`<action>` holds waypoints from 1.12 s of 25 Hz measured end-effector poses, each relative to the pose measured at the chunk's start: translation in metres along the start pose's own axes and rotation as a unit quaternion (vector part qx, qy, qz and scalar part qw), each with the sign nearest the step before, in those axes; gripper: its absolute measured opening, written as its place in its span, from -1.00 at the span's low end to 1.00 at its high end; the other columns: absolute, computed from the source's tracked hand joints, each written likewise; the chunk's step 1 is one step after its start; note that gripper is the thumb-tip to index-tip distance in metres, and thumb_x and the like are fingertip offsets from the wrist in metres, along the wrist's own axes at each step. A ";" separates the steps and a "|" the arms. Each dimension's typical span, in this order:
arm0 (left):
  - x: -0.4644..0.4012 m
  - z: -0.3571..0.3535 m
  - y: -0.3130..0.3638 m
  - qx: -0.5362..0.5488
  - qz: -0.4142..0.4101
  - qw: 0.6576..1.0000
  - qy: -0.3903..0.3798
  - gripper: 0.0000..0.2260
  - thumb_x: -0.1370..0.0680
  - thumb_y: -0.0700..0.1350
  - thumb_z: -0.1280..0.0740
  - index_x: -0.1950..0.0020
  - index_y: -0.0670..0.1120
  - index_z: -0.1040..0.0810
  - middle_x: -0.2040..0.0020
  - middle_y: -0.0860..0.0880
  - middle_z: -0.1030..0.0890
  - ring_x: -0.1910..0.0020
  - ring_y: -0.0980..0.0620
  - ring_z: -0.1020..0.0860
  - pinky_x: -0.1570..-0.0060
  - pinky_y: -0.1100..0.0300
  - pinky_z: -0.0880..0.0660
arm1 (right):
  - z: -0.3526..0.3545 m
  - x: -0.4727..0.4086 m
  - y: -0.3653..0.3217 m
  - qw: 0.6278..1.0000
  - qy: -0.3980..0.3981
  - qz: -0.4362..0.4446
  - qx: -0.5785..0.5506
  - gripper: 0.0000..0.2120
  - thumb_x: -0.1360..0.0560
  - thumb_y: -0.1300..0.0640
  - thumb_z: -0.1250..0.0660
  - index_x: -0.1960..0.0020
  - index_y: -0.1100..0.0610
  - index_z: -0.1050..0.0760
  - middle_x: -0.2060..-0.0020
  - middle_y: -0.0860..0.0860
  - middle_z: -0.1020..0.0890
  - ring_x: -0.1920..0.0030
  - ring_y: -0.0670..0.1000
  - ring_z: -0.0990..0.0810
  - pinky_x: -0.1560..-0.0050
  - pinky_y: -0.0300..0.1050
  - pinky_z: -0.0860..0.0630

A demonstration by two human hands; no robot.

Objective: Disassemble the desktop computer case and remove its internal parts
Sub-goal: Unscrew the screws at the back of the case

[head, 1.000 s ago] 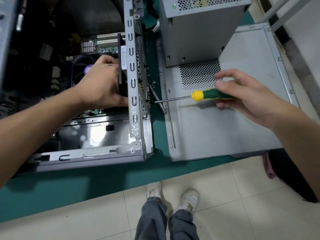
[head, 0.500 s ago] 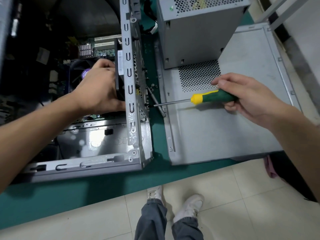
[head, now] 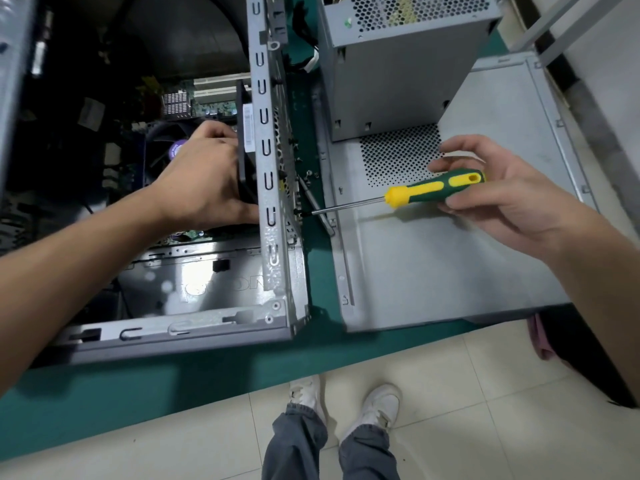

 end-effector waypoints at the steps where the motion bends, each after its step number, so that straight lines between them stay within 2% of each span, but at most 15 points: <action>1: -0.001 0.001 0.001 0.001 0.001 1.000 -0.005 -0.86 -0.35 0.22 -0.23 0.23 0.23 -0.31 0.39 -0.05 -0.56 0.31 -0.22 -0.58 -0.02 0.10 -0.21 | 0.000 0.001 0.000 1.000 0.002 -0.011 0.022 -0.74 -0.45 0.30 -0.37 -0.07 0.04 -0.54 0.01 0.05 -0.56 0.16 -0.01 -0.59 0.14 -0.17 -0.60; 2: -0.001 0.001 0.000 0.002 -0.001 1.000 -0.005 -0.86 -0.35 0.22 -0.23 0.23 0.21 -0.35 0.38 -0.08 -0.58 0.31 -0.22 -0.59 -0.02 0.10 -0.21 | 0.000 0.001 0.002 0.997 0.019 -0.030 0.071 -0.85 -0.48 0.12 -0.38 -0.05 0.06 -0.55 0.08 0.06 -0.56 0.25 0.01 -0.57 0.23 -0.14 -0.59; 4: 0.000 0.001 0.000 0.000 -0.005 1.000 -0.002 -0.84 -0.35 0.22 -0.23 0.22 0.17 -0.38 0.37 -0.10 -0.58 0.31 -0.22 -0.59 0.00 0.09 -0.21 | -0.002 0.000 0.006 0.978 0.056 -0.046 0.196 -0.72 -0.58 -0.10 -0.27 -0.02 0.11 -0.56 0.24 0.06 -0.49 0.42 0.00 -0.39 0.44 -0.16 -0.38; 6: 0.000 0.001 0.001 0.000 -0.009 1.000 0.002 -0.84 -0.34 0.22 -0.23 0.22 0.19 -0.32 0.40 -0.05 -0.54 0.32 -0.21 -0.58 0.03 0.12 -0.19 | -0.004 -0.001 0.007 0.988 0.066 -0.021 0.136 -0.86 -0.63 0.14 -0.22 -0.01 0.10 -0.55 0.18 0.08 -0.47 0.34 0.01 -0.36 0.36 -0.17 -0.32; 8: -0.001 0.002 0.002 0.003 -0.016 1.000 0.003 -0.83 -0.35 0.20 -0.23 0.25 0.26 -0.22 0.42 0.15 -0.39 0.34 -0.18 -0.56 0.08 0.20 -0.14 | -0.001 0.002 0.005 1.000 0.025 -0.001 0.007 -0.70 -0.49 0.41 -0.26 -0.04 0.04 -0.53 0.03 0.06 -0.52 0.13 0.04 -0.51 0.10 -0.14 -0.48; 10: -0.001 0.003 0.005 0.001 -0.021 1.000 0.007 -0.79 -0.36 0.18 -0.23 0.27 0.32 -0.16 0.39 0.25 -0.26 0.37 -0.15 -0.54 0.11 0.18 -0.13 | -0.003 0.004 0.004 1.000 0.016 -0.008 0.018 -0.80 -0.47 0.26 -0.35 -0.05 0.05 -0.54 0.02 0.06 -0.54 0.08 0.03 -0.58 -0.03 -0.09 -0.54; 11: -0.001 0.003 0.005 -0.002 -0.023 1.000 0.010 -0.81 -0.36 0.17 -0.23 0.29 0.31 -0.19 0.42 0.20 -0.29 0.37 -0.16 -0.55 0.10 0.14 -0.16 | -0.005 0.004 0.004 0.996 0.036 -0.024 0.081 -0.89 -0.52 0.10 -0.35 -0.03 0.07 -0.55 0.10 0.06 -0.54 0.19 0.01 -0.57 0.11 -0.10 -0.54; 13: -0.001 0.002 0.004 -0.015 -0.029 0.999 0.013 -0.90 -0.36 0.17 -0.23 0.32 0.23 -0.35 0.44 0.01 -0.46 0.35 -0.20 -0.58 0.07 0.08 -0.20 | -0.007 0.002 0.008 0.980 0.077 -0.029 0.179 -0.76 -0.61 -0.06 -0.24 0.00 0.10 -0.56 0.27 0.04 -0.47 0.39 -0.02 -0.40 0.34 -0.13 -0.34; 15: -0.001 0.002 0.005 -0.019 -0.035 0.999 0.015 -0.91 -0.36 0.16 -0.24 0.32 0.23 -0.36 0.44 0.01 -0.46 0.35 -0.21 -0.58 0.07 0.07 -0.20 | -0.007 0.001 0.008 0.990 0.079 -0.005 0.113 -0.85 -0.63 0.17 -0.21 0.00 0.07 -0.56 0.25 0.02 -0.48 0.33 -0.02 -0.40 0.29 -0.13 -0.29; 17: -0.002 0.003 0.007 -0.008 -0.035 0.999 0.022 -0.81 -0.36 0.16 -0.25 0.28 0.33 -0.21 0.40 0.13 -0.32 0.36 -0.20 -0.58 0.13 0.13 -0.16 | -0.003 0.001 0.005 0.999 0.043 0.010 0.005 -0.68 -0.52 0.42 -0.21 -0.03 0.03 -0.54 0.07 0.04 -0.56 0.12 -0.01 -0.53 0.14 -0.16 -0.44; 20: -0.001 0.004 0.007 0.009 -0.035 0.999 0.022 -0.75 -0.36 0.16 -0.26 0.25 0.34 -0.15 0.37 0.28 -0.26 0.37 -0.18 -0.57 0.18 0.22 -0.08 | -0.004 0.002 0.005 0.995 0.050 -0.014 0.085 -0.90 -0.59 0.17 -0.27 -0.01 0.03 -0.56 0.10 0.05 -0.55 0.18 0.01 -0.55 0.17 -0.14 -0.51; 22: -0.001 0.004 0.007 0.007 -0.036 0.999 0.014 -0.75 -0.36 0.16 -0.25 0.23 0.33 -0.14 0.38 0.23 -0.26 0.38 -0.18 -0.56 0.16 0.15 -0.12 | -0.007 0.001 0.007 0.984 0.087 -0.021 0.157 -0.82 -0.62 0.02 -0.24 0.03 0.08 -0.56 0.23 0.05 -0.48 0.36 -0.01 -0.42 0.33 -0.13 -0.34; 24: -0.001 0.004 0.007 0.000 -0.036 0.999 0.012 -0.76 -0.36 0.16 -0.24 0.22 0.33 -0.15 0.40 0.13 -0.31 0.39 -0.18 -0.56 0.16 0.15 -0.12 | -0.008 0.002 0.008 0.994 0.081 -0.009 0.079 -0.86 -0.60 0.22 -0.23 0.03 0.07 -0.56 0.21 0.04 -0.51 0.31 -0.02 -0.44 0.27 -0.15 -0.34; 26: -0.001 0.003 0.006 -0.009 -0.039 0.999 0.009 -0.79 -0.36 0.17 -0.24 0.21 0.31 -0.17 0.44 0.03 -0.42 0.39 -0.21 -0.56 0.15 0.13 -0.14 | -0.003 0.005 0.007 0.999 0.046 -0.001 -0.021 -0.69 -0.50 0.41 -0.24 -0.01 0.03 -0.55 0.06 0.03 -0.58 0.09 0.00 -0.56 0.05 -0.14 -0.47; 28: -0.001 0.003 0.006 -0.003 -0.035 0.999 0.002 -0.79 -0.35 0.16 -0.24 0.21 0.29 -0.17 0.44 0.03 -0.40 0.39 -0.21 -0.57 0.14 0.10 -0.15 | -0.003 0.007 0.007 0.999 0.037 -0.010 0.003 -0.82 -0.51 0.27 -0.31 0.00 0.02 -0.57 0.03 0.03 -0.57 0.05 0.01 -0.58 0.00 -0.12 -0.55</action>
Point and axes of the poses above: each hand's wrist, its own x-axis away from the middle knuckle, its own z-axis out of the back of the hand, y = z × x, the point moved 1 cm from there along -x, towards the middle knuckle
